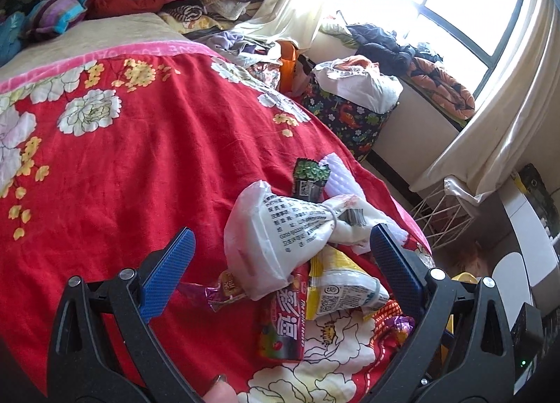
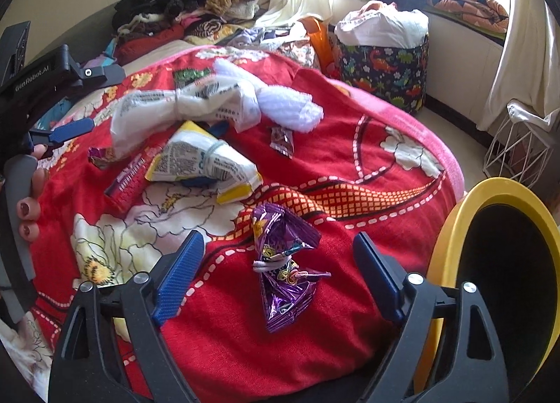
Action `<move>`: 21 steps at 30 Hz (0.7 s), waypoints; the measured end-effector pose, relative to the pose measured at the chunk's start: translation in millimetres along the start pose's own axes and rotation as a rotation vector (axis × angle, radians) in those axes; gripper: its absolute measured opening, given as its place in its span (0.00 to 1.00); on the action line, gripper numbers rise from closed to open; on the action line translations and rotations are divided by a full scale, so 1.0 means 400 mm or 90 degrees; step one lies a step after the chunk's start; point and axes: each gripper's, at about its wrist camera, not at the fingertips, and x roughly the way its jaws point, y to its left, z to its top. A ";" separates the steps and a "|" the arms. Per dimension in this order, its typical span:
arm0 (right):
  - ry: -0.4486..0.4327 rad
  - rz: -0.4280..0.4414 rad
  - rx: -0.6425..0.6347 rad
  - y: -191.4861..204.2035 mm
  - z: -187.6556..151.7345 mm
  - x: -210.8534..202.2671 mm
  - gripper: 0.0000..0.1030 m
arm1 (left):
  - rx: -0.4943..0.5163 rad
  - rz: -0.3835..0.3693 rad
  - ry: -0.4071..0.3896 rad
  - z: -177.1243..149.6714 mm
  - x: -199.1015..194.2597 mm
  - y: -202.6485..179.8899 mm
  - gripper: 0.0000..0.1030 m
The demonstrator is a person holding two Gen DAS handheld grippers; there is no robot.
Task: Collect trash
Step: 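Move the right tool to the purple candy wrapper and close on it, then grasp the white plastic bag with the left tool while the right tool holds the wrapper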
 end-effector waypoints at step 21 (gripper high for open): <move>0.006 0.037 0.015 -0.020 -0.063 -0.007 0.34 | -0.050 -0.020 0.048 -0.008 0.086 0.011 0.59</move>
